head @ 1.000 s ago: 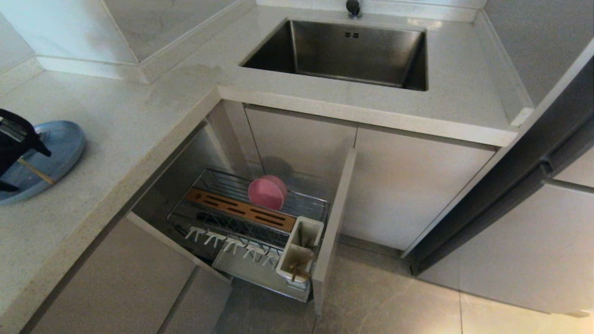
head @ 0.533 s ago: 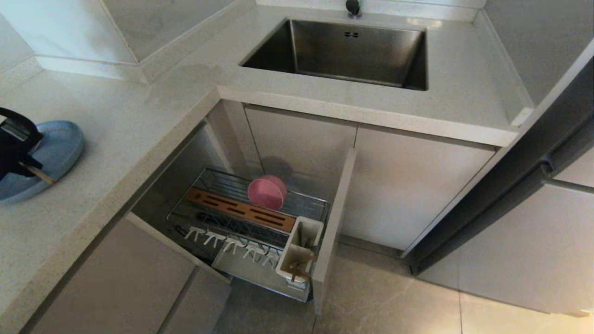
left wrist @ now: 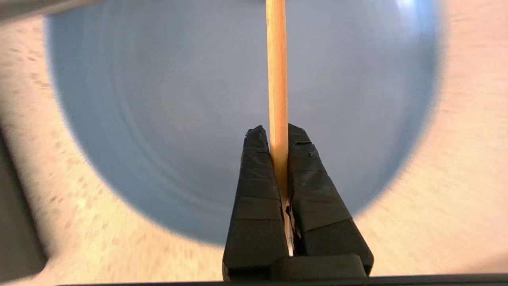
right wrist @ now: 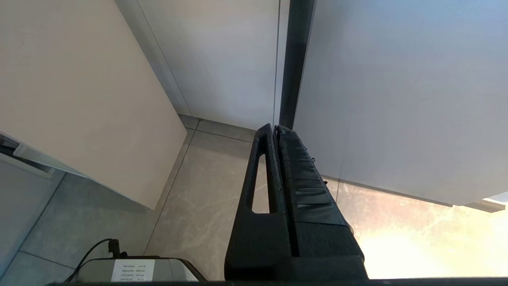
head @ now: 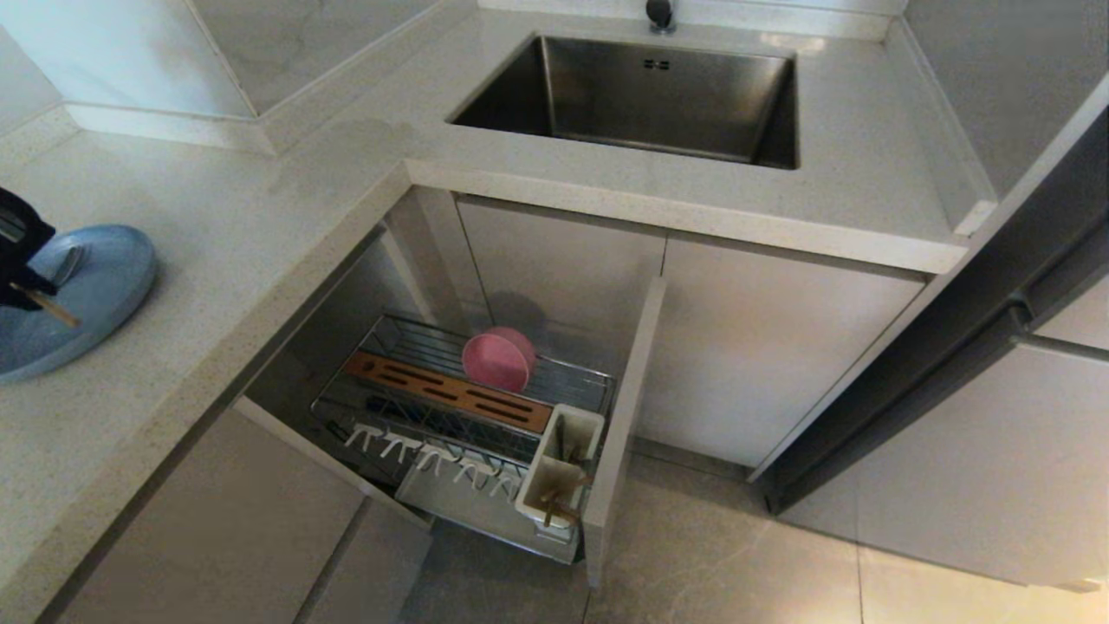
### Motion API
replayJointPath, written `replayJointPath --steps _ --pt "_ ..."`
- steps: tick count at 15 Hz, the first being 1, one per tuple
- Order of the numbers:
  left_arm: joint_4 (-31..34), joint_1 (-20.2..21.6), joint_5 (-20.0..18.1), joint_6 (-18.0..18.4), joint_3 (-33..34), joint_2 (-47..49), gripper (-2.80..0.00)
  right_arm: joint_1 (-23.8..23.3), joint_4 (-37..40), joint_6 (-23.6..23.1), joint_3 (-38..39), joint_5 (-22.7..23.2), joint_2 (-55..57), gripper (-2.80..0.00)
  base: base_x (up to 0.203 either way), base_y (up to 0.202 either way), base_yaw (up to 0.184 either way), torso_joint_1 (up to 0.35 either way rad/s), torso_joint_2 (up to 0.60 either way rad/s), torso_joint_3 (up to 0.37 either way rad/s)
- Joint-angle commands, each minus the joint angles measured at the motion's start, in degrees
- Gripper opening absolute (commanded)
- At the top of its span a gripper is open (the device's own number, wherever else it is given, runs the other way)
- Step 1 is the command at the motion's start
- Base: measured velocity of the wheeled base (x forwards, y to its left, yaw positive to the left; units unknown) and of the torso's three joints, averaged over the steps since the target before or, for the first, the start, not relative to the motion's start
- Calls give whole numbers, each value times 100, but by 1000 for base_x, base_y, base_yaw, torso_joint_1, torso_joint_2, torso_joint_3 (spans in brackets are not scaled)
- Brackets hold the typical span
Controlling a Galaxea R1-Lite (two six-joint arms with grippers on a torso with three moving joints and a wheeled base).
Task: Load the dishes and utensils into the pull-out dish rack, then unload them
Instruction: Pick up the chopsticks and place it in the cupboard
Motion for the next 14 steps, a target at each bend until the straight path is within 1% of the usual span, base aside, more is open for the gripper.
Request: replayJointPath --steps 1,3,4,7,9,14 --pt "28 -95 8 -7 12 -436 -280 0 -1 2 0 -1 -4 -280 0 0 0 0 0 0" --pt "120 -329 -32 29 75 -807 -280 0 -1 2 0 -1 -4 -280 0 0 0 0 0 0" --pt "254 -474 -143 83 86 -981 -280 0 -1 2 0 -1 -4 -280 0 0 0 0 0 0" --pt "859 -997 -654 246 98 -1534 -280 0 -1 2 0 -1 -4 -280 0 0 0 0 0 0" --pt "1304 -1565 -765 295 105 -1806 -280 0 -1 2 0 -1 -4 -280 0 0 0 0 0 0" --pt "2254 -3146 -817 287 408 -2424 -280 0 -1 2 0 -1 -4 -280 0 0 0 0 0 0"
